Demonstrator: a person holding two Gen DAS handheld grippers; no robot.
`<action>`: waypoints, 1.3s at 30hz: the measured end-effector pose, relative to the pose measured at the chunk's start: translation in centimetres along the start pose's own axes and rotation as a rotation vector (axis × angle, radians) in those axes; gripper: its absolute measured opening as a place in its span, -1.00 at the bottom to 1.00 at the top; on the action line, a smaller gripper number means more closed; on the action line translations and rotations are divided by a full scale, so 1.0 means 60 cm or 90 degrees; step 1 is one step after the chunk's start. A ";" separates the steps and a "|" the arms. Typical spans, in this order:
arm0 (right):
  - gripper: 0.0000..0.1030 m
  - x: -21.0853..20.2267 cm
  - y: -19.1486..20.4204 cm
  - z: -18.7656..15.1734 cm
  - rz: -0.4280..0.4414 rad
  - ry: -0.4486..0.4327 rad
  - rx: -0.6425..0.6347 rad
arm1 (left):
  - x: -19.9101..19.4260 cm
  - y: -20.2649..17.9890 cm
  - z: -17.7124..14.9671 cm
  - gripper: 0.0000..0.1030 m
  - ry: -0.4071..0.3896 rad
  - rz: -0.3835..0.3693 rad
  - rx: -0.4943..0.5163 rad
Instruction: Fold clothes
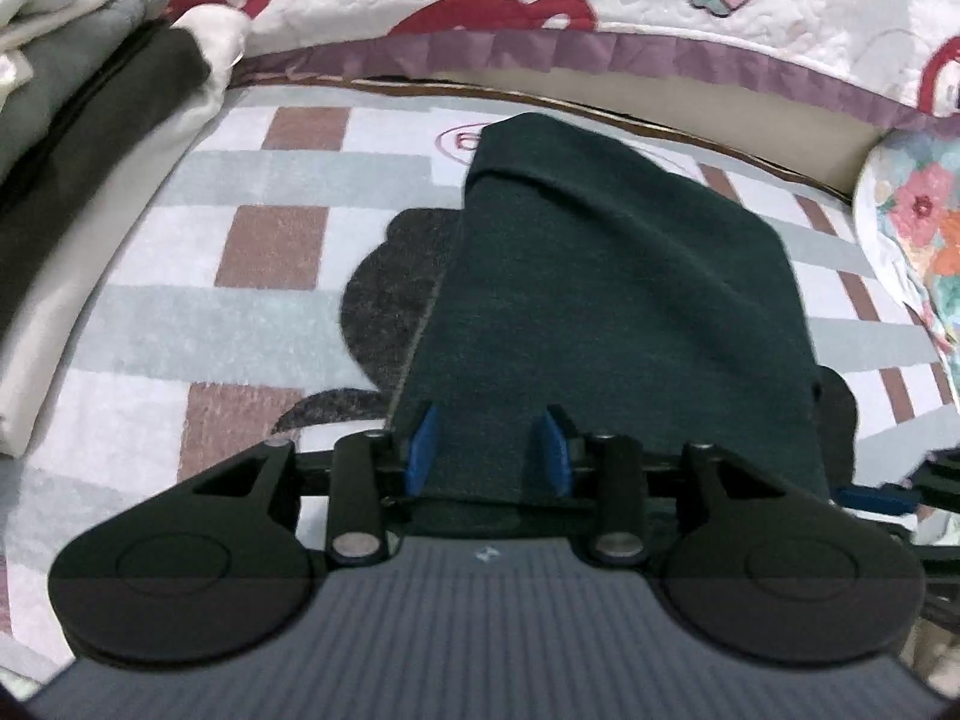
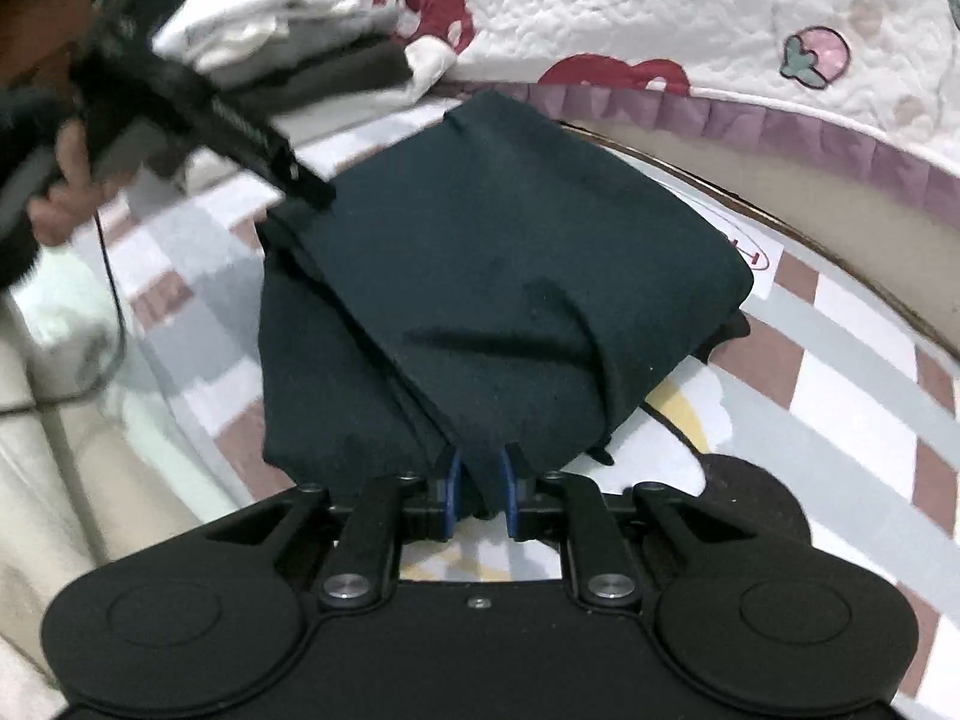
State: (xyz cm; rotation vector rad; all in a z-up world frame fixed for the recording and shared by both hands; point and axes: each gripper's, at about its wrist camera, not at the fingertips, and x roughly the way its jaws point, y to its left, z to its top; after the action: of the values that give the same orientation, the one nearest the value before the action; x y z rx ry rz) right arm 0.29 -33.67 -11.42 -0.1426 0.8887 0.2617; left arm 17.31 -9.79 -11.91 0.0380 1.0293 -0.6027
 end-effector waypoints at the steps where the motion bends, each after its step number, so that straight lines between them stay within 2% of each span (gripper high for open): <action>1: -0.66 0.005 0.001 0.002 -0.007 0.003 -0.008 | -0.002 -0.002 0.000 -0.22 -0.001 -0.009 -0.002; 7: -0.65 0.026 0.037 0.001 -0.083 0.054 -0.100 | -0.001 -0.009 0.000 -0.21 -0.004 -0.068 -0.017; 11: -0.62 0.035 0.039 0.001 -0.091 0.045 -0.099 | 0.001 -0.020 -0.001 -0.21 0.009 -0.097 -0.015; 14: -0.55 0.036 0.044 0.005 -0.097 0.035 -0.089 | -0.016 -0.044 -0.006 -0.19 0.000 -0.108 0.033; 15: -0.50 0.039 0.044 0.004 -0.107 0.035 -0.085 | -0.021 -0.053 -0.007 -0.15 -0.006 -0.113 0.046; 17: -0.18 0.045 0.042 0.001 -0.129 0.034 -0.074 | -0.024 -0.066 -0.007 -0.06 -0.012 -0.121 0.062; 18: -0.19 0.048 0.040 0.001 -0.142 0.033 -0.065 | -0.020 -0.073 -0.008 -0.05 -0.011 -0.122 0.069; 19: -0.21 0.047 0.038 0.001 -0.151 0.027 -0.057 | -0.014 -0.078 -0.010 -0.05 -0.006 -0.117 0.073; 21: -0.51 0.038 0.042 0.004 -0.170 0.011 -0.050 | -0.003 -0.083 -0.015 -0.05 0.008 -0.101 0.075; 22: -0.73 0.034 0.047 0.007 -0.181 0.003 -0.050 | 0.002 -0.084 -0.017 -0.05 0.012 -0.093 0.074; 23: -0.83 0.031 0.053 0.010 -0.193 -0.007 -0.051 | 0.003 -0.084 -0.017 -0.05 0.011 -0.088 0.073; 25: -0.87 0.028 0.057 0.021 -0.216 -0.022 -0.055 | -0.002 -0.086 -0.015 -0.05 0.002 -0.095 0.074; 28: -0.87 0.025 0.036 0.042 -0.214 -0.036 0.011 | -0.023 -0.092 -0.016 -0.05 0.001 -0.160 0.095; 30: -0.85 0.030 0.016 0.046 -0.184 -0.045 0.084 | -0.038 -0.108 -0.019 0.05 0.012 -0.209 0.146; 31: -0.84 0.035 0.005 0.039 -0.157 -0.050 0.119 | -0.043 -0.120 -0.021 0.06 0.015 -0.218 0.172; 32: -0.68 0.042 -0.005 0.030 -0.135 -0.056 0.146 | -0.041 -0.130 -0.023 0.06 0.019 -0.216 0.186; 33: -0.66 0.047 -0.011 0.022 -0.125 -0.057 0.162 | -0.036 -0.140 -0.026 0.06 0.024 -0.209 0.194; 35: -0.41 0.056 -0.023 0.006 -0.109 -0.064 0.192 | -0.023 -0.155 -0.030 0.06 0.033 -0.191 0.203; 36: -0.43 0.054 -0.024 0.002 -0.106 -0.070 0.195 | -0.013 -0.157 -0.031 0.06 0.038 -0.175 0.201; 37: -0.90 0.053 -0.022 0.002 -0.090 -0.073 0.187 | -0.004 -0.159 -0.033 0.06 0.043 -0.160 0.198; 39: -0.89 0.040 -0.018 0.010 -0.018 -0.071 0.167 | 0.007 -0.148 -0.027 0.06 0.045 -0.140 0.164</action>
State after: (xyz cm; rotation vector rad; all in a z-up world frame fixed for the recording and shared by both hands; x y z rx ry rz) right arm 2.49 -34.20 -12.89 0.1023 0.8025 0.1226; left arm 11.84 -16.90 -10.92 0.1756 1.0252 -0.9381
